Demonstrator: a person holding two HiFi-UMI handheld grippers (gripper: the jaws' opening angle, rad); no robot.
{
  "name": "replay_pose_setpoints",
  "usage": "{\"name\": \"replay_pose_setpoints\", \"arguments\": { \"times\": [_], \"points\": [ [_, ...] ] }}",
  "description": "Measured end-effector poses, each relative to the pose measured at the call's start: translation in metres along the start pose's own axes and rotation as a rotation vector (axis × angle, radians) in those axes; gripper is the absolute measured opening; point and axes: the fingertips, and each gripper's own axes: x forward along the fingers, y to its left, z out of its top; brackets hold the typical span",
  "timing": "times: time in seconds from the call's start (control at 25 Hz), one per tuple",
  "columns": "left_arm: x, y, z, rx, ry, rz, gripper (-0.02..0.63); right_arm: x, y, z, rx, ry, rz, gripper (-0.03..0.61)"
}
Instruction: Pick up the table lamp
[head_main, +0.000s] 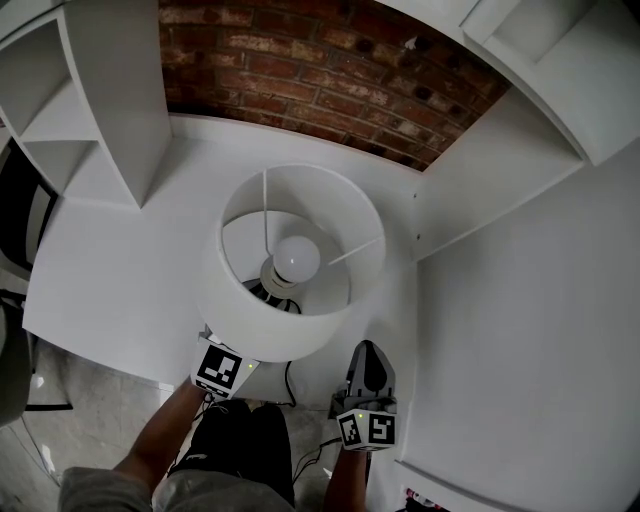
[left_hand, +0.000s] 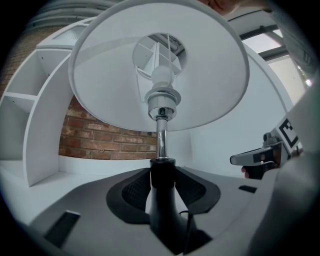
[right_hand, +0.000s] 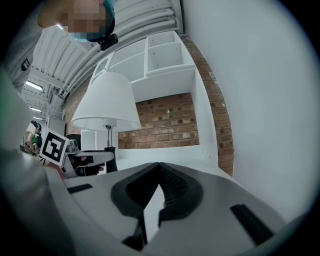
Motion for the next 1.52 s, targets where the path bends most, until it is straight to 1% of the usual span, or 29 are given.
{"name": "replay_pose_setpoints", "arguments": {
  "times": [0.56, 0.76, 1.2, 1.52],
  "points": [
    [0.005, 0.000, -0.002, 0.003, -0.032, 0.011, 0.147, -0.008, -0.007, -0.006, -0.015, -0.017, -0.019, 0.017],
    [0.005, 0.000, -0.002, 0.003, -0.018, 0.007, 0.147, -0.012, -0.011, -0.009, -0.013, -0.016, -0.026, 0.017],
    [0.005, 0.000, -0.001, -0.002, -0.019, -0.023, 0.147, -0.011, -0.007, -0.013, -0.016, -0.010, -0.025, 0.017],
    [0.003, -0.004, -0.001, 0.006, -0.028, -0.039, 0.147, -0.012, -0.004, -0.012, -0.049, -0.014, -0.028, 0.017]
  ]
}}
